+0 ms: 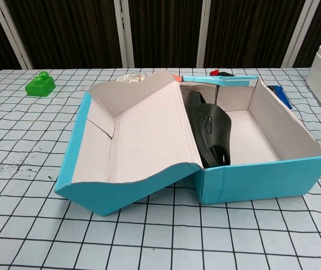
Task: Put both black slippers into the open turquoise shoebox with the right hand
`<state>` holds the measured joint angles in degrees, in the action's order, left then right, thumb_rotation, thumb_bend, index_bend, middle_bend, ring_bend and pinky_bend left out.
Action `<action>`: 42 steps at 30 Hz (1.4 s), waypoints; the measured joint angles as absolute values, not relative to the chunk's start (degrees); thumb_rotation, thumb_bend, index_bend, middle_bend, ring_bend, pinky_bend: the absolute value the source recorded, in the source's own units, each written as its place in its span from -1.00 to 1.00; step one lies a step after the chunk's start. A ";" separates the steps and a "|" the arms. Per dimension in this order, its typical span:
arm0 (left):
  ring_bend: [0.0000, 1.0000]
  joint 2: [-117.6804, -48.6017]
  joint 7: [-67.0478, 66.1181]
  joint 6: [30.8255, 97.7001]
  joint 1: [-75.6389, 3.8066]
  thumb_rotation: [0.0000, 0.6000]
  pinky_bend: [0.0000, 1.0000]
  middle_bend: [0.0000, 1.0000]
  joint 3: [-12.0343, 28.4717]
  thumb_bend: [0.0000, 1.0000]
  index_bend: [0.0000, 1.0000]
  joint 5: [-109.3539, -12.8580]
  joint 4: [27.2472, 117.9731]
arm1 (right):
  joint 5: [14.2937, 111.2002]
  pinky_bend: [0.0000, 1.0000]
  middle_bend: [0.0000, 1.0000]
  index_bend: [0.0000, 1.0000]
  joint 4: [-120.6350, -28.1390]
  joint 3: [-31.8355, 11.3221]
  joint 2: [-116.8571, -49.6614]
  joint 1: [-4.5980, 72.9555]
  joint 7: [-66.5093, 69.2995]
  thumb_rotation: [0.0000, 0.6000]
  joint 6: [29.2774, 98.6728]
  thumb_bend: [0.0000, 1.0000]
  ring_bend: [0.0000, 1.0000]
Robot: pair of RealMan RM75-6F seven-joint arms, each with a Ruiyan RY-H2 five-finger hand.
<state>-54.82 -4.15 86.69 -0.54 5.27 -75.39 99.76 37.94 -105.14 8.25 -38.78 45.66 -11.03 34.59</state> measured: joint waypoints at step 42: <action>-1.00 -52.48 2.98 85.20 -0.25 1.00 -0.97 -1.00 5.75 -0.27 -0.85 -74.77 98.29 | 25.68 -0.82 -0.36 0.15 -119.84 -12.25 -52.50 49.25 -1.80 1.00 58.13 -0.06 -0.64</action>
